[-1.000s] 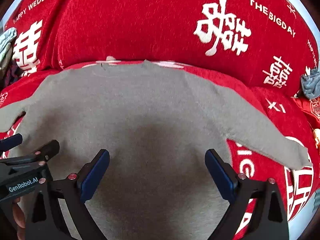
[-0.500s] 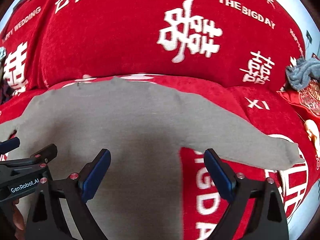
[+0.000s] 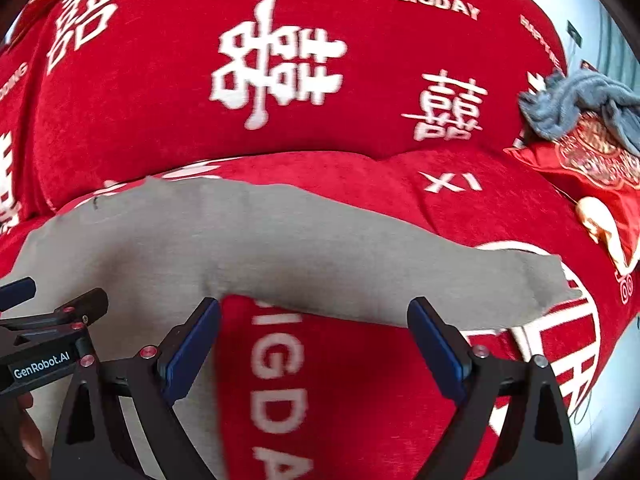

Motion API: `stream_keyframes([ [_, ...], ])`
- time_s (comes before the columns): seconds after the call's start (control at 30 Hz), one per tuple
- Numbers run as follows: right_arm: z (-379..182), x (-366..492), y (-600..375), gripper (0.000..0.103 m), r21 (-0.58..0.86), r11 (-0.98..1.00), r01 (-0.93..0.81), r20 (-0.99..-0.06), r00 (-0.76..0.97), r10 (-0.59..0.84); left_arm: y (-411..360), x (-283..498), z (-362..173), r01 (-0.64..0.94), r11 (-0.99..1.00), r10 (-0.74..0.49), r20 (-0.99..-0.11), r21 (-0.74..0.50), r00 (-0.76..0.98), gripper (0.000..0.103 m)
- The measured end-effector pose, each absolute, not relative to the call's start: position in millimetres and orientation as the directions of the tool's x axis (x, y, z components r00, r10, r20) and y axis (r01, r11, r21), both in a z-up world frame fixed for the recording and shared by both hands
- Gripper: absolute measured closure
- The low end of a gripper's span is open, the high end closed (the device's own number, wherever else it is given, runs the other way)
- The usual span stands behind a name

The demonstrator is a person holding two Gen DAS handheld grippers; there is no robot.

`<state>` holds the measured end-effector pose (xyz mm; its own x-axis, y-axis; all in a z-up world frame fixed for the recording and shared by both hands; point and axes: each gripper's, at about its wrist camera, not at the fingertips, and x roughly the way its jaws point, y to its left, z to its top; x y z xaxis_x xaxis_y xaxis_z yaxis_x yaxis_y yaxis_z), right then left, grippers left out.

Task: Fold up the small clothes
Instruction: 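Move the right gripper to the sweater sleeve end and grasp its cuff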

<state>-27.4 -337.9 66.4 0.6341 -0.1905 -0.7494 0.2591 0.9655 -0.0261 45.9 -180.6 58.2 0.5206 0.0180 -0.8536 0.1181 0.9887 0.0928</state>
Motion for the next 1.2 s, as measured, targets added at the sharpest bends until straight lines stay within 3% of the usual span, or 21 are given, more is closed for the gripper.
stream_keyframes([
  [0.77, 43.2, -54.0, -479.7, 0.008, -0.053, 0.883, 0.466, -0.773, 0.54, -0.331, -307.5, 68.4, 37.3, 0.26, 0.958, -0.019, -0.873, 0.124, 0.488, 0.0],
  [1.2, 21.2, -56.4, -534.7, 0.008, -0.038, 0.832, 0.553, -0.803, 0.478, -0.355, -330.1, 77.3, 25.4, 0.277, 0.952, -0.016, -0.881, 0.132, 0.474, 0.0],
])
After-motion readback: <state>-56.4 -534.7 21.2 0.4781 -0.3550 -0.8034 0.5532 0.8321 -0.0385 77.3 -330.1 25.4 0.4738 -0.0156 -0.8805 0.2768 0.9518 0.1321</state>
